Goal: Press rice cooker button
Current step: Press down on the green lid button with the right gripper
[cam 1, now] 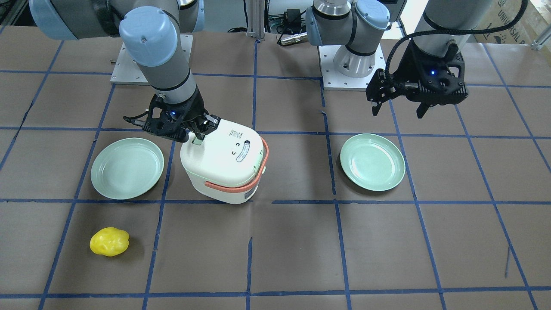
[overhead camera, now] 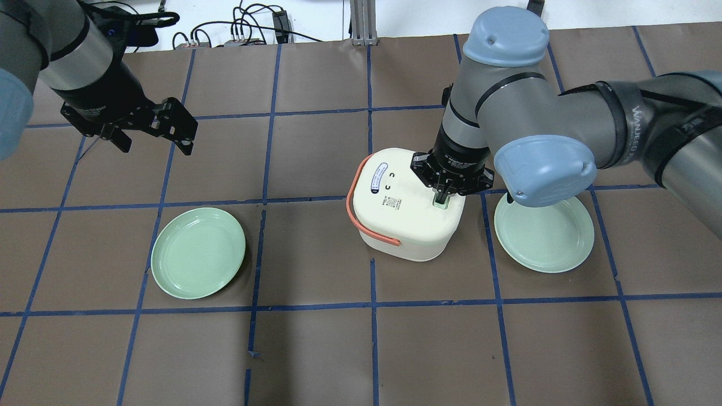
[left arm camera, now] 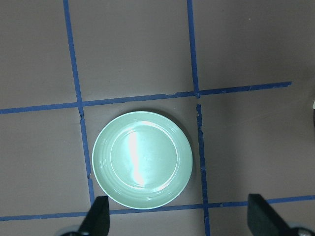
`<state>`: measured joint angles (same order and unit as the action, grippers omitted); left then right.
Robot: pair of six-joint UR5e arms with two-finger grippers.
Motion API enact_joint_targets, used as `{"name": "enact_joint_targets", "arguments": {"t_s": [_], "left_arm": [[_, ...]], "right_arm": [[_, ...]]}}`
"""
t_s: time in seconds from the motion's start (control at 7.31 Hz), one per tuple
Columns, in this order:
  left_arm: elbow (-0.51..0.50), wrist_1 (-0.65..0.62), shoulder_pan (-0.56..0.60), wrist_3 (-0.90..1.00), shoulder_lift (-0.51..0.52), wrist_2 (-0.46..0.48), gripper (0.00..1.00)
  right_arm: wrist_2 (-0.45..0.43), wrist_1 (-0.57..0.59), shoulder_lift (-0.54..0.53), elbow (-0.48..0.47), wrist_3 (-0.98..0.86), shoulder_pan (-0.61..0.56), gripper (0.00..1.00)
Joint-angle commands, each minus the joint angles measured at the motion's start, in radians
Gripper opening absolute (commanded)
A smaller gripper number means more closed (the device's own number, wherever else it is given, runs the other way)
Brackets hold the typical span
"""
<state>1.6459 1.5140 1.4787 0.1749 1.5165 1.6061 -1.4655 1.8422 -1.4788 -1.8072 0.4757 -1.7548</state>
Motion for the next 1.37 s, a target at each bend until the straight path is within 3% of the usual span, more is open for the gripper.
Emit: {"name": "enact_joint_targets", "arguments": {"t_s": [0.0,1.23], "left_arm": [[0.000,0.000,0.000,0.000,0.001,0.000,1.00],[0.000,0.000,0.000,0.000,0.001,0.000,1.00]], "right_arm": [[0.001,0.002,0.000,-0.001,0.000,0.000,0.06],[-0.001,0.022,0.014,-0.003,0.004,0.000,0.07]]}}
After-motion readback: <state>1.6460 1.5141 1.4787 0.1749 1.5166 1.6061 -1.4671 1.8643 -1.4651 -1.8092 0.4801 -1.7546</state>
